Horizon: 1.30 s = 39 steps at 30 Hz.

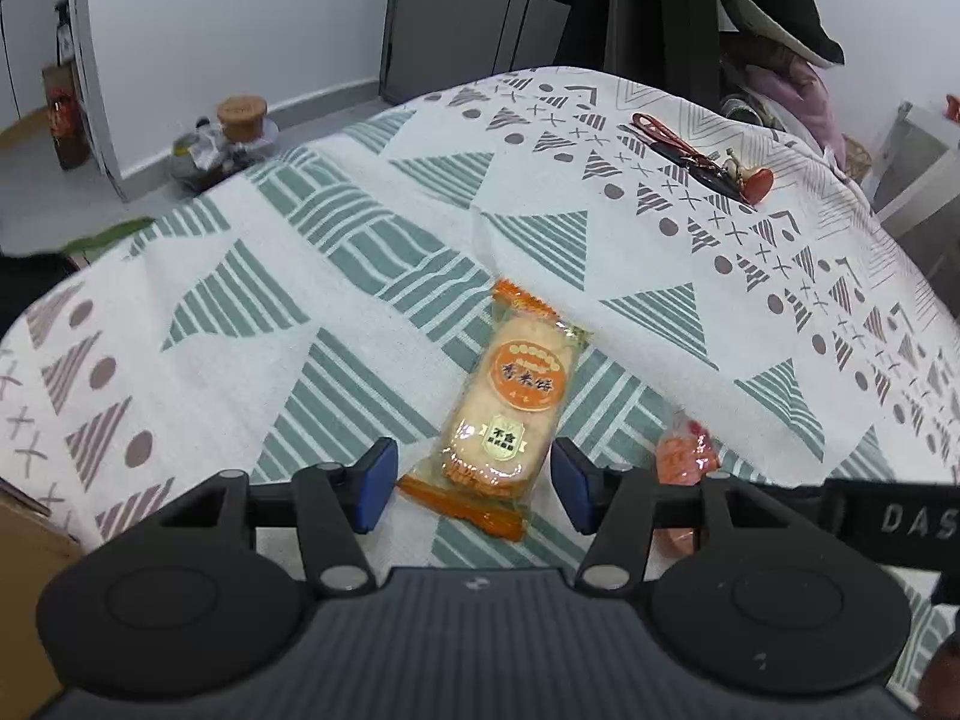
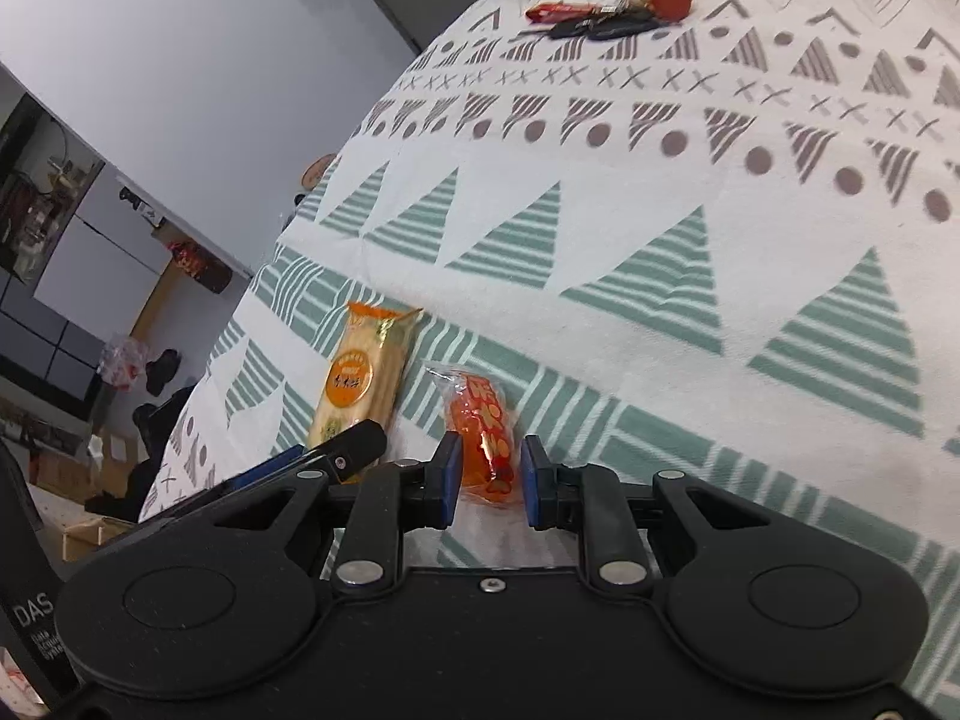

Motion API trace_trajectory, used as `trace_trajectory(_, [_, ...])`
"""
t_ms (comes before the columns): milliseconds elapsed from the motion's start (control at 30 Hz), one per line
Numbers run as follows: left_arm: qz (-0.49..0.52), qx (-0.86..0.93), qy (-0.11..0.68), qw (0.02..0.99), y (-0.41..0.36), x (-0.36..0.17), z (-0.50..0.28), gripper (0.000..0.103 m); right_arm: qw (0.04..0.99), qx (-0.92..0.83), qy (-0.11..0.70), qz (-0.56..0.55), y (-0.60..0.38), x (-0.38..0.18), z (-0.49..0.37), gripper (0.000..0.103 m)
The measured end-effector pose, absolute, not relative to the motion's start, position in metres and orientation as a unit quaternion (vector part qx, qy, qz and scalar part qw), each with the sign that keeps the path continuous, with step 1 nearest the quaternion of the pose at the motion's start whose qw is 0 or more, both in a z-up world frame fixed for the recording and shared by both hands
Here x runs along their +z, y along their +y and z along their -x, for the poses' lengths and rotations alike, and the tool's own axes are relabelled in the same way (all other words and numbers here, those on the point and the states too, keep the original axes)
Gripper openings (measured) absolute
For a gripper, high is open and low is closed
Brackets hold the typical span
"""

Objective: Organize snacks
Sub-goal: 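Grasp orange rice cake with left tool while right tool grasps orange candy pack, then carry rice cake and orange candy into the box and open both tools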

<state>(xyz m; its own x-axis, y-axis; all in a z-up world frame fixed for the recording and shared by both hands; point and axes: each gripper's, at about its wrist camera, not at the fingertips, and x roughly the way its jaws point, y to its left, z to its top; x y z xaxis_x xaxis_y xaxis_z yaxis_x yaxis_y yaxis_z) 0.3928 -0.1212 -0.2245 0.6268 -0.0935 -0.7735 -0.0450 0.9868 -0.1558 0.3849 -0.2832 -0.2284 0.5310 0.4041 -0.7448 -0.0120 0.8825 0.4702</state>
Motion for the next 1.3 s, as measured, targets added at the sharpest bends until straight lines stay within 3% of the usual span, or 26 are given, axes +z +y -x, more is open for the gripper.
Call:
trace_trajectory(400, [0.032,0.002,0.416,0.909,-0.155,-0.237,-0.401,0.058,0.864,0.101,0.458,-0.184,-0.29,-0.229,-0.385,0.023])
trace_trajectory(533, [0.039,0.014,0.421,0.906,-0.155,-0.234,-0.399,0.034,0.859,0.115,0.463,-0.187,-0.285,-0.231,-0.388,0.028])
trace_trajectory(633, [0.052,0.037,0.427,0.902,-0.148,-0.23,-0.397,0.034,0.854,0.128,0.469,-0.186,-0.278,-0.233,-0.389,0.025])
trace_trajectory(733, [0.07,0.054,0.433,0.897,-0.14,-0.225,-0.391,0.034,0.858,0.139,0.461,-0.178,-0.271,-0.228,-0.386,0.007])
trace_trajectory(967, [0.087,0.074,0.426,0.897,-0.127,-0.205,-0.37,0.034,0.858,0.14,0.456,-0.191,-0.277,-0.222,-0.376,0.0])
trace_trajectory(1200, [0.109,0.097,0.414,0.899,-0.111,-0.179,-0.344,0.034,0.852,0.152,0.448,-0.227,-0.288,-0.215,-0.367,0.0])
trace_trajectory(1300, [0.114,0.105,0.406,0.9,-0.104,-0.168,-0.333,0.034,0.85,0.15,0.45,-0.231,-0.285,-0.214,-0.369,0.009])
